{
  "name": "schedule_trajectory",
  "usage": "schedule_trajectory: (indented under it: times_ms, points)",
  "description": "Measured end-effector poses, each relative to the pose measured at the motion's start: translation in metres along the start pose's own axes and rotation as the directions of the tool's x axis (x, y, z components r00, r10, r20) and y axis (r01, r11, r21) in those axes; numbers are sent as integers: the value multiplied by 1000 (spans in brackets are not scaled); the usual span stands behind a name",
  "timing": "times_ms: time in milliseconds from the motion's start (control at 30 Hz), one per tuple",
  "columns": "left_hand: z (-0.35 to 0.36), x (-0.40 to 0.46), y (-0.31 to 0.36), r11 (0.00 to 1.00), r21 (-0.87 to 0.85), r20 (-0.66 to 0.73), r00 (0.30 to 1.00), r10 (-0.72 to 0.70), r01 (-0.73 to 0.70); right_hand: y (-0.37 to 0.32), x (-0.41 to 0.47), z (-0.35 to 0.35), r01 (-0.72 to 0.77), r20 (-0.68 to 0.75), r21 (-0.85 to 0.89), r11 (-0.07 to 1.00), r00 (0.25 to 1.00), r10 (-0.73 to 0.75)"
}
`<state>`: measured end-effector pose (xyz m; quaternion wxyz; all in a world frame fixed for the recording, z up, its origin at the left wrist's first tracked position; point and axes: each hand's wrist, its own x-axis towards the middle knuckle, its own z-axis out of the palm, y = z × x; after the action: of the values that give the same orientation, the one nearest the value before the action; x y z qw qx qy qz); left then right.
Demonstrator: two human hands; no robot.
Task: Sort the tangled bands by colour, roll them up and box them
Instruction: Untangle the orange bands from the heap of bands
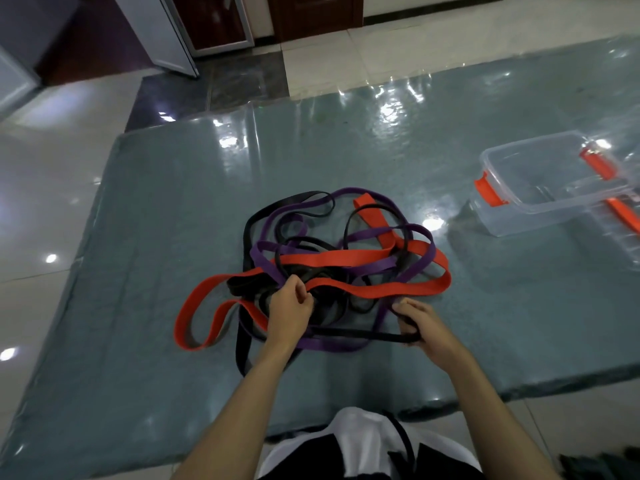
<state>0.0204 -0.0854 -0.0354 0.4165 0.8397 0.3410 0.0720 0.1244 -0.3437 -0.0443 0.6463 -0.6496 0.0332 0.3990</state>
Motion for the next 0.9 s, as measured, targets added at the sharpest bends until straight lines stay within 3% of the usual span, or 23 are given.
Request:
schedule_trajectory:
  times_ms: [100,200,300,367,467,533,667,800,900]
  points:
    - [1,-2,1,999,21,31,999,35,-36,-1,-8,-4,0,55,143,990,998,-8]
    - [3,-7,6,992,27,177,977,116,-122,0,-14,-6,-79,159,269,960,987,37]
    - [7,-12,9,949,170,455,875,164,-266,-3,-19,-11,-148,219,453,879,974,51]
    - [12,-18,6,872,321,611,784,106,-368,-4,-21,-12,-143,217,559,817,976,22]
    - [20,-26,-2,763,433,640,760,115,-480,-1,-21,-13,-59,136,617,785,990,-32]
    - [19,-29,-7,823,373,600,788,139,-429,4,-20,-15,-25,45,518,855,999,2]
    - [6,-30,6,946,154,589,795,145,-286,22,-21,-13,-37,-171,114,993,984,56]
    - [1,-32,36,936,108,720,675,160,-336,38,-22,5,-134,-148,-228,964,984,102]
    - [4,-42,55,900,82,795,573,200,-428,42,-24,18,-240,-65,-202,950,971,231]
